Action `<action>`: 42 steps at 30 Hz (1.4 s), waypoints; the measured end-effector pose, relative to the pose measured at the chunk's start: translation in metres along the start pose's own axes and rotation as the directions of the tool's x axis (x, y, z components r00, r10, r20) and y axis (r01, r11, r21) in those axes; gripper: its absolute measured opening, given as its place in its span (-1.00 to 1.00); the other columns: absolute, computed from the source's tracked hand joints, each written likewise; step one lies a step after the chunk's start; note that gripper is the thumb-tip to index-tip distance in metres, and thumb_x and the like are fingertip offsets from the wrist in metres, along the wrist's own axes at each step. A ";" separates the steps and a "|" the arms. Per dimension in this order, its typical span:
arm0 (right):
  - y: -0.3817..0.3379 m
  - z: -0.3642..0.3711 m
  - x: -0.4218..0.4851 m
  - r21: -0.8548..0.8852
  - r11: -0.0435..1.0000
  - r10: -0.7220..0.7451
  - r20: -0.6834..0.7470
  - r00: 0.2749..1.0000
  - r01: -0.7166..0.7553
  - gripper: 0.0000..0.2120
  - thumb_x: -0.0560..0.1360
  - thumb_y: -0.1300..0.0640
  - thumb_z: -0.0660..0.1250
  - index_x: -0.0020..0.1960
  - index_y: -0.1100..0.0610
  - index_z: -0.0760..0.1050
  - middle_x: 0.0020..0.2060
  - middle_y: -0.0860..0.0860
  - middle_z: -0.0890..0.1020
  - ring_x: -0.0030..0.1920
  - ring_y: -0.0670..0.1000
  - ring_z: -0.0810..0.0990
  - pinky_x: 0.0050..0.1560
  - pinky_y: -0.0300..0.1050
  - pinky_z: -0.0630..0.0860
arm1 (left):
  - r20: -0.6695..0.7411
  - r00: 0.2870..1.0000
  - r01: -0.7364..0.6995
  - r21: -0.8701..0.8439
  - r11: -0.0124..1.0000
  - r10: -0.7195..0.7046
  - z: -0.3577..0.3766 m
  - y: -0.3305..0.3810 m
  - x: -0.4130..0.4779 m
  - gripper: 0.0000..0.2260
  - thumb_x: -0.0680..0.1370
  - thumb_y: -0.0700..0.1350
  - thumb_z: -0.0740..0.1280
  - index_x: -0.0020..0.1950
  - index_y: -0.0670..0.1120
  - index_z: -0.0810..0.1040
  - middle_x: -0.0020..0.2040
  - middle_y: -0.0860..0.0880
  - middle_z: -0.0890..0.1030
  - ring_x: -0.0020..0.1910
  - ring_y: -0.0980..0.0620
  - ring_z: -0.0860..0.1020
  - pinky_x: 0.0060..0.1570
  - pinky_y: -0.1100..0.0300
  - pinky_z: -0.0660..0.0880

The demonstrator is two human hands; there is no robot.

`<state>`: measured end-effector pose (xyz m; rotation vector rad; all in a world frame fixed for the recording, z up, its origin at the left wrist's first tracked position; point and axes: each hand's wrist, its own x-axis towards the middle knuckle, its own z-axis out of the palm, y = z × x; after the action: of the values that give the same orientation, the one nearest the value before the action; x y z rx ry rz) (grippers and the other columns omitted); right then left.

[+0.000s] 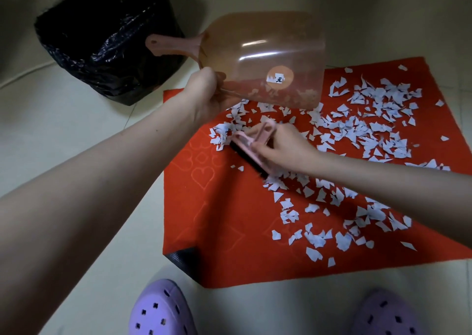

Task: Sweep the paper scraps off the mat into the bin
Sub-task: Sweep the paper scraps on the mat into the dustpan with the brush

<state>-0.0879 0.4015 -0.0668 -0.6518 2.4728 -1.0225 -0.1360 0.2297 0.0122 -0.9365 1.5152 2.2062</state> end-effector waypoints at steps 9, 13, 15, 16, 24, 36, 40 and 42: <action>-0.030 0.020 0.026 0.236 0.972 0.003 -0.069 0.998 0.013 -0.75 0.53 0.14 0.29 0.20 0.02 0.52 -0.03 -0.01 0.67 -0.16 -0.08 0.66 -0.02 -0.03 0.61 | -0.018 1.000 -0.009 -0.030 1.000 0.008 -0.005 0.007 0.013 -0.81 0.60 -0.31 0.00 -0.02 -0.20 0.40 -0.05 -0.22 0.56 -0.05 -0.15 0.61 -0.15 0.02 0.62; -0.033 0.038 0.041 0.237 0.969 0.084 -0.055 0.995 -0.069 -0.89 0.54 0.17 0.26 -0.15 0.12 0.52 -0.23 0.06 0.67 -0.21 -0.03 0.66 -0.13 -0.02 0.59 | 0.000 1.000 0.000 -0.046 0.999 0.000 -0.004 0.004 0.012 -0.79 0.60 -0.32 -0.01 0.10 -0.21 0.39 -0.02 -0.23 0.56 -0.08 -0.14 0.61 -0.21 0.01 0.63; -0.028 0.037 0.043 0.179 0.979 0.105 -0.058 0.993 -0.093 -0.87 0.53 0.16 0.27 -0.06 0.20 0.55 -0.23 0.06 0.68 -0.21 0.00 0.66 -0.12 0.04 0.60 | -0.004 1.000 0.005 -0.052 0.999 -0.005 -0.006 0.004 0.013 -0.78 0.59 -0.32 -0.01 0.10 -0.20 0.39 -0.05 -0.22 0.57 -0.13 -0.13 0.62 -0.25 0.02 0.64; -0.025 0.034 0.041 0.150 0.984 0.108 -0.060 0.992 -0.098 -0.87 0.53 0.14 0.28 0.01 0.14 0.57 -0.20 0.04 0.68 -0.20 0.00 0.66 -0.12 0.07 0.61 | -0.009 1.000 0.007 -0.047 0.999 -0.007 -0.007 0.004 0.014 -0.78 0.59 -0.32 -0.01 0.10 -0.20 0.39 -0.06 -0.22 0.58 -0.15 -0.13 0.63 -0.28 0.03 0.64; -0.019 -0.009 0.011 0.218 0.973 0.122 -0.236 0.964 -0.070 -0.84 0.54 0.21 0.29 0.08 0.08 0.58 -0.22 -0.11 0.62 -0.38 -0.24 0.56 -0.39 -0.37 0.48 | 0.002 1.000 -0.006 -0.039 0.999 0.006 -0.013 0.003 0.014 -0.80 0.57 -0.34 -0.03 0.01 -0.18 0.37 0.08 -0.26 0.60 -0.11 -0.18 0.65 -0.28 0.04 0.64; -0.015 0.013 0.025 0.150 0.978 0.156 -0.071 0.985 -0.144 -0.79 0.56 0.17 0.26 0.18 0.10 0.51 -0.07 0.07 0.67 -0.23 0.01 0.67 -0.30 -0.17 0.61 | 0.010 1.000 0.006 -0.062 0.998 -0.006 -0.008 0.002 0.013 -0.79 0.56 -0.35 -0.02 -0.04 -0.18 0.38 0.24 -0.31 0.53 -0.03 -0.21 0.63 -0.29 -0.01 0.64; -0.011 -0.013 0.020 0.125 0.986 0.128 -0.185 0.974 -0.106 -0.82 0.56 0.13 0.27 0.14 0.07 0.55 -0.21 0.03 0.66 -0.33 -0.07 0.62 -0.36 -0.23 0.58 | 0.011 1.000 -0.002 -0.072 0.997 0.003 -0.011 0.006 0.012 -0.79 0.57 -0.35 -0.02 -0.07 -0.19 0.38 0.16 -0.28 0.55 -0.04 -0.19 0.61 -0.27 0.05 0.64; -0.016 -0.016 0.020 0.218 0.974 0.115 -0.223 0.968 -0.065 -0.84 0.54 0.19 0.29 0.03 -0.02 0.56 -0.20 -0.02 0.66 -0.30 -0.13 0.64 -0.33 -0.27 0.58 | 0.014 1.000 -0.005 -0.102 0.995 0.007 -0.012 0.010 0.013 -0.79 0.58 -0.34 -0.02 -0.07 -0.20 0.38 0.08 -0.26 0.54 0.00 -0.19 0.59 -0.13 0.02 0.62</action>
<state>-0.1083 0.3888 -0.0479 -0.3654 2.5143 -1.3697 -0.1472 0.2133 0.0078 -0.9451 1.4125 2.3080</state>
